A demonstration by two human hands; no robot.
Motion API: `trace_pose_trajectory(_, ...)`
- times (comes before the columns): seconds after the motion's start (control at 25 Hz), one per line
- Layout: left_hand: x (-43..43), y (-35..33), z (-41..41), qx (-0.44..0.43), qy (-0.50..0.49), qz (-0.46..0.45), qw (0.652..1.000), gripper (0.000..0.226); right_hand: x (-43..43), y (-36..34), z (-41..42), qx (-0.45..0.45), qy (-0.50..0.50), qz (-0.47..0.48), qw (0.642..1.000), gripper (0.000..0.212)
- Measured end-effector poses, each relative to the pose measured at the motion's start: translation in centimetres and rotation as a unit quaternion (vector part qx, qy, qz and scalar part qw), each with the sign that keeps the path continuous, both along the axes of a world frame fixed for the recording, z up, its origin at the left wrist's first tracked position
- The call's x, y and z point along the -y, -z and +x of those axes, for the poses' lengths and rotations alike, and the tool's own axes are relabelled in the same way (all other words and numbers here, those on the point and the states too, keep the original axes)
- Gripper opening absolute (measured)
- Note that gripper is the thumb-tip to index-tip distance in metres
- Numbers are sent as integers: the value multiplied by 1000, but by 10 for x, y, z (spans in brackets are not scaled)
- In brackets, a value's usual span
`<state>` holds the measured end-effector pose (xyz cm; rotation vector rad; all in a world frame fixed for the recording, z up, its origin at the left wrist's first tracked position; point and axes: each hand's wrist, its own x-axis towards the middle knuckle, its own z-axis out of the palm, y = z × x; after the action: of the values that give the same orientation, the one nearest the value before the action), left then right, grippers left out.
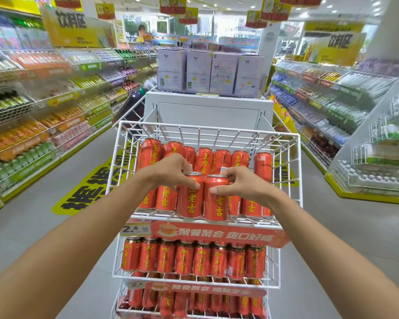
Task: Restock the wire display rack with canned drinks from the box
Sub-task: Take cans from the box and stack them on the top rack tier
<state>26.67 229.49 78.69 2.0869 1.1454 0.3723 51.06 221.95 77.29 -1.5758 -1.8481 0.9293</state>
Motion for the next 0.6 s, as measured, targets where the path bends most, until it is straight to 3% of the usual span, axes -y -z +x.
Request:
trace_pose_trajectory(0.08, -11, -8, 1, -1, -11, 32, 999, 42, -5, -3, -10, 25, 82, 53, 995, 62)
trace_pose_trajectory(0.2, -42, -27, 7, 35, -77, 101, 991, 46, -33, -16, -22, 49, 168, 148, 973, 56)
trace_pose_trajectory(0.32, -73, -37, 15, 38, -113, 169, 978, 47, -76, -21, -26, 72, 233, 183, 952, 75)
trace_pose_trajectory(0.52, -81, -3, 23, 28, -192, 237, 952, 50, -113, 4, -22, 83, 238, 201, 947, 89)
trace_pose_trajectory(0.6, -86, 2, 26, 37, -205, 232, 950, 55, -118, 8, -20, 90, 237, 205, 945, 85)
